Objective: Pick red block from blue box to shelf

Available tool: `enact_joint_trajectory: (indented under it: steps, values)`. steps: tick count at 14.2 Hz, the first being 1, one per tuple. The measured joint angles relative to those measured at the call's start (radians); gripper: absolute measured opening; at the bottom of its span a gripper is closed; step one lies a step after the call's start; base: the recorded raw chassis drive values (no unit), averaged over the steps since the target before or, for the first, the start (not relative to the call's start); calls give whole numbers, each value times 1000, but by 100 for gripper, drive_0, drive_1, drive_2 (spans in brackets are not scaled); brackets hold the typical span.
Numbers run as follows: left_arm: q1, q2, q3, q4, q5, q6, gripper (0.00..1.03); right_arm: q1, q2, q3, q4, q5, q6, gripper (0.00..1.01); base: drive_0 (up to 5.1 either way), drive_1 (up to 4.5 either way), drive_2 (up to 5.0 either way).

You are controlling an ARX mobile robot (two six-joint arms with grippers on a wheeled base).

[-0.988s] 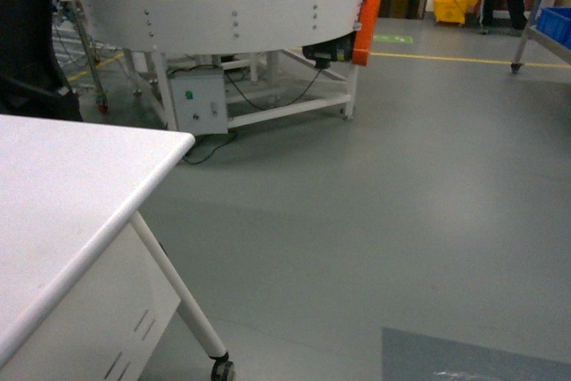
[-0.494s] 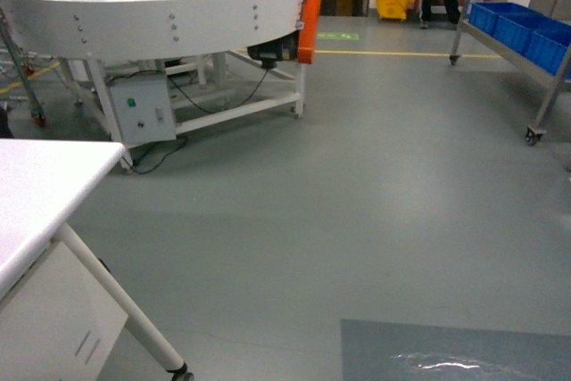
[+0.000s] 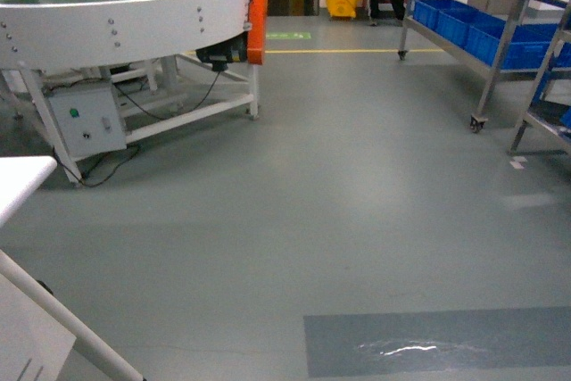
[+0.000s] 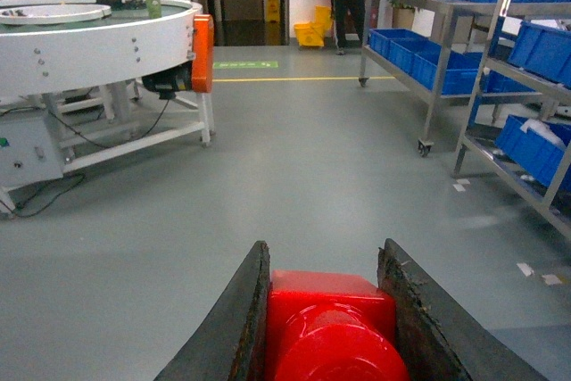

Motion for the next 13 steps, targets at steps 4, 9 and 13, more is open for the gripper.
enact_joint_trajectory:
  steps: [4,9,13]
  values:
    - [0,0,0,3,-1,0,98,0,0,0,3,0,0,29,-148,-148,-148]
    - [0,0,0,0,-1,0,98,0,0,0,1,0,0,29,0,396,-395]
    - [0,0,0,2,-1,0,98,0,0,0,-1,-1,0,29,193,271,-479]
